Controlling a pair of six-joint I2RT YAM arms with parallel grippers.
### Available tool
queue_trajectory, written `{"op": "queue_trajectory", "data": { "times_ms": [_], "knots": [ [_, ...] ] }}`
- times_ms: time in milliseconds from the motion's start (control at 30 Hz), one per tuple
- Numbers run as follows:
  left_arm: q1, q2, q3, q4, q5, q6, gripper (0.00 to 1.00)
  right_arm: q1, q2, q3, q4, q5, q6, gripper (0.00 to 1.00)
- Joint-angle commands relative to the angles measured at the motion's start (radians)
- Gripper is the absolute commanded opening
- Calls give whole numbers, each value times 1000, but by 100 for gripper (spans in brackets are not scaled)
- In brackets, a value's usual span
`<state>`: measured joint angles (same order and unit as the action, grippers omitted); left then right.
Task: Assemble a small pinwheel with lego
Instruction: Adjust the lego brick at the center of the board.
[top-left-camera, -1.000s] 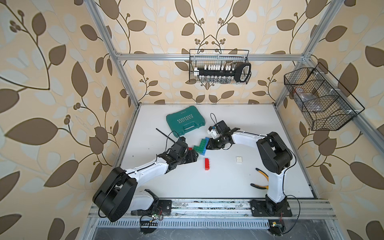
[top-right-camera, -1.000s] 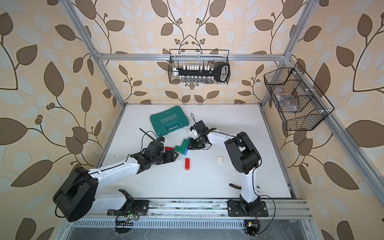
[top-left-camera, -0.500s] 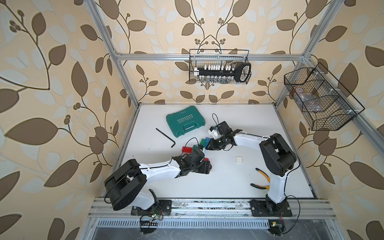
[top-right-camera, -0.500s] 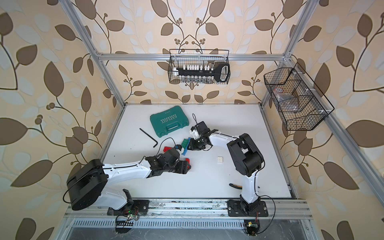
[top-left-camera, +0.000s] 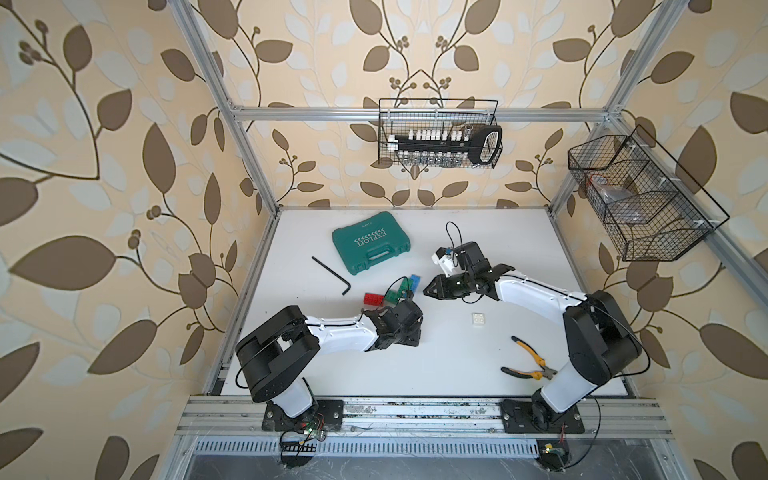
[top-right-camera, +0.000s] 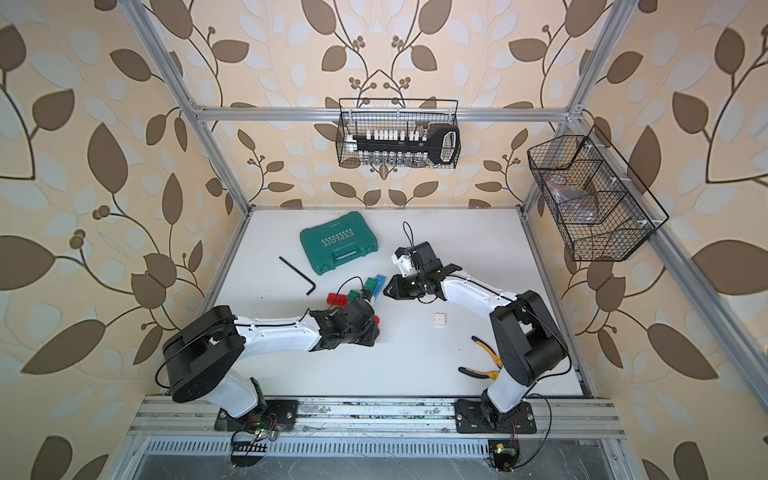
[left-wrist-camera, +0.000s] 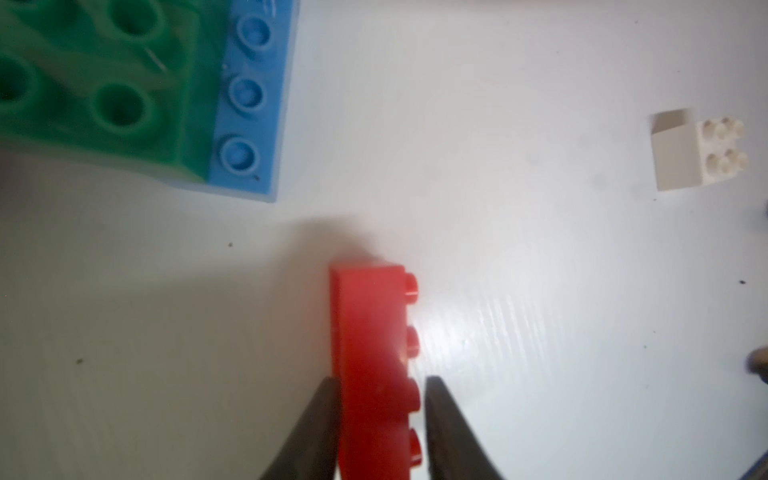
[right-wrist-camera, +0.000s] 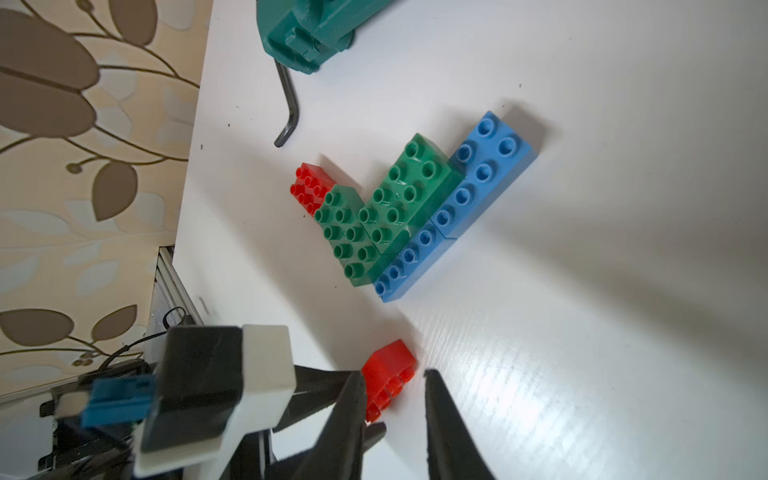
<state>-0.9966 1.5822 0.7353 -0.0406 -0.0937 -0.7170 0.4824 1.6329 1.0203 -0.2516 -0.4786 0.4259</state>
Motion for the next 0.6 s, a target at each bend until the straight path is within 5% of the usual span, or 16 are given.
{"op": "queue_trajectory", "data": {
  "times_ms": [0,100,300,567],
  "knots": [
    [-9,-62,-37,71,53,0,14,-6,-54,-48,-44,7,-28,26],
    [0,-67,-37,117,237,18,11,-18,-100,-89,-67,2,-46,27],
    [48,100,-24,279,819,-70,8,-80,-214,-179,-100,-30,-59,27],
    [85,168,36,76,858,-141,13,-149,-342,-249,-124,-56,-60,29]
  ]
}}
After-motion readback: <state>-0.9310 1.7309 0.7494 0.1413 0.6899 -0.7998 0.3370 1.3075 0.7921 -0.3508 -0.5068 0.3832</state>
